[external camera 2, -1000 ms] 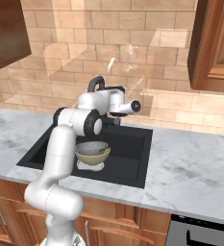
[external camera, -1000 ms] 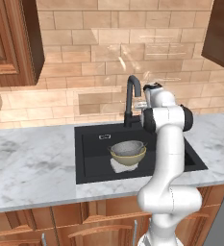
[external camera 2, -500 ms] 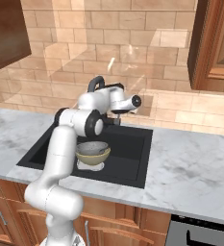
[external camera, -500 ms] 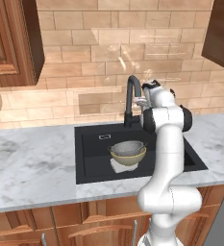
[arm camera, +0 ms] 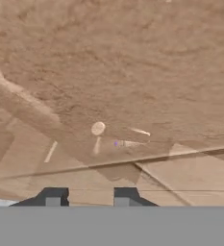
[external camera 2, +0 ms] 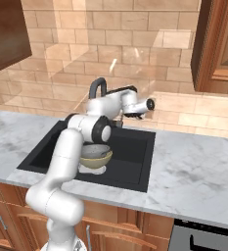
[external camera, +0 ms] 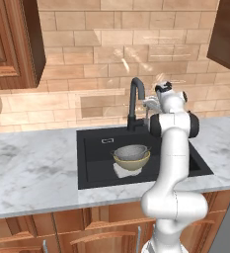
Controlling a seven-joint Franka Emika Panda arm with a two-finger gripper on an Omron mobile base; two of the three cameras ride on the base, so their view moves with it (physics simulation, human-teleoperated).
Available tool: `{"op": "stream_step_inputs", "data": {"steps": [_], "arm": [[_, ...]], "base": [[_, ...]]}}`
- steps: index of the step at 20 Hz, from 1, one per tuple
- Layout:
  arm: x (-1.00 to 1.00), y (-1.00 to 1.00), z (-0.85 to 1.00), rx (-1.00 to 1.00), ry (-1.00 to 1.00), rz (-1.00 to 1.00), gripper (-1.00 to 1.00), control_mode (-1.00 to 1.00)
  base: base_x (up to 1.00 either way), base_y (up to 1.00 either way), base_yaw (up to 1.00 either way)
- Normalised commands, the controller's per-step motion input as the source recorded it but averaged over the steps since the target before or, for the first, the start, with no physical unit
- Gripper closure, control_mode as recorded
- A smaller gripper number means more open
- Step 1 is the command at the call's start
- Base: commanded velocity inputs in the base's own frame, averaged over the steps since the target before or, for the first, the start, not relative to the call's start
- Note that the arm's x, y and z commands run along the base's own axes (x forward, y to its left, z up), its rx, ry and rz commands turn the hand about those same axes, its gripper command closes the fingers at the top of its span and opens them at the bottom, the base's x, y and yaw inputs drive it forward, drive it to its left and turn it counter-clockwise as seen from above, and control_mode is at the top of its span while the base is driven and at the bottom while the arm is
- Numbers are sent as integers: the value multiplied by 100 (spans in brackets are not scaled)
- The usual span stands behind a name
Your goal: Pick the bowl and colander and place them in the sink. Then turn on the water.
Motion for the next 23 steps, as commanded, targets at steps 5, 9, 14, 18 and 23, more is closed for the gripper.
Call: {"op": "stream_step_inputs", "data": {"steps": [5,9,14,18,23], "arm": [[-6,-100,-40,12,18,4,100,-100],[-16,-100,-60,1,21,5,100,-100],[-6,-100,-36,0,22,3,100,-100],[-10,-100,-18,0,15,3,100,-100],[-50,-79,41,7,-5,11,100,-100]], "base": [[0,0,0],[0,0,0],[0,0,0],[0,0,0],[0,0,0]]}}
